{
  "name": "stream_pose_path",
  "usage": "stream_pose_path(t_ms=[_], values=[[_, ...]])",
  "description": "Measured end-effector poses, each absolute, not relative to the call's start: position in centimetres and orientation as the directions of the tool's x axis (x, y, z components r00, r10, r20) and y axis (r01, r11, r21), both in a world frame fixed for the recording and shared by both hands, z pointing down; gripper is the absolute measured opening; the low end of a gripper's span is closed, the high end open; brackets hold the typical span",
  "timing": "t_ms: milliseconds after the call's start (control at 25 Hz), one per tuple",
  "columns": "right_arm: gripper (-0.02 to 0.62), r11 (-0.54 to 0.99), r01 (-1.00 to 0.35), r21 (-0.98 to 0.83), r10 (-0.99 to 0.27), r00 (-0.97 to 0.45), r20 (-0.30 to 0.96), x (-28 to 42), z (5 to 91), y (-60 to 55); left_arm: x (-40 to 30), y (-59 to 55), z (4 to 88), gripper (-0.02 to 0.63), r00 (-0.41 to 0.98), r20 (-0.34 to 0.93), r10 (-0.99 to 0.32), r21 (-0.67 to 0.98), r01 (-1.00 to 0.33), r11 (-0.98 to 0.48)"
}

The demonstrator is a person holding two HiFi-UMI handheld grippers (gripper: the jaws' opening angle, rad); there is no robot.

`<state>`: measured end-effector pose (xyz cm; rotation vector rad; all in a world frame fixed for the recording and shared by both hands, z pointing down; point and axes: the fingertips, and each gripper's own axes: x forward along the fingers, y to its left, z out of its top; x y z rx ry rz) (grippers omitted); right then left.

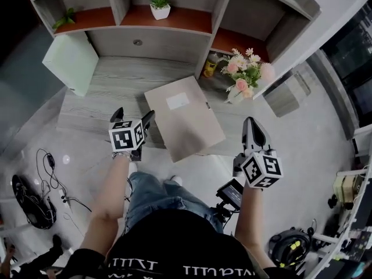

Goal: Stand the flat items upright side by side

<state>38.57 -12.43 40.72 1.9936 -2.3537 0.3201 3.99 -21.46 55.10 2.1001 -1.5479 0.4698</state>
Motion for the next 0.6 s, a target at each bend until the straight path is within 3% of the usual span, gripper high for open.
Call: stream_pose_path(t_ms=[400,600], values=[[0.014,0.18,-0.974,-0.136,-0.957,-0.206,0.205,39.3,42.6,-11.3,8.8,-19.9,62.3,0.529,0.273,0.704,-0.655,0.146,-0.959,-0.243],[0.014,0.182,-0.974,-0.139,-0.958,-0.207,0.199,39.2,42.6,-11.3,8.8,-19.3,63.4,0.529,0.253,0.717,-0.649,0.141,-0.965,-0.22]])
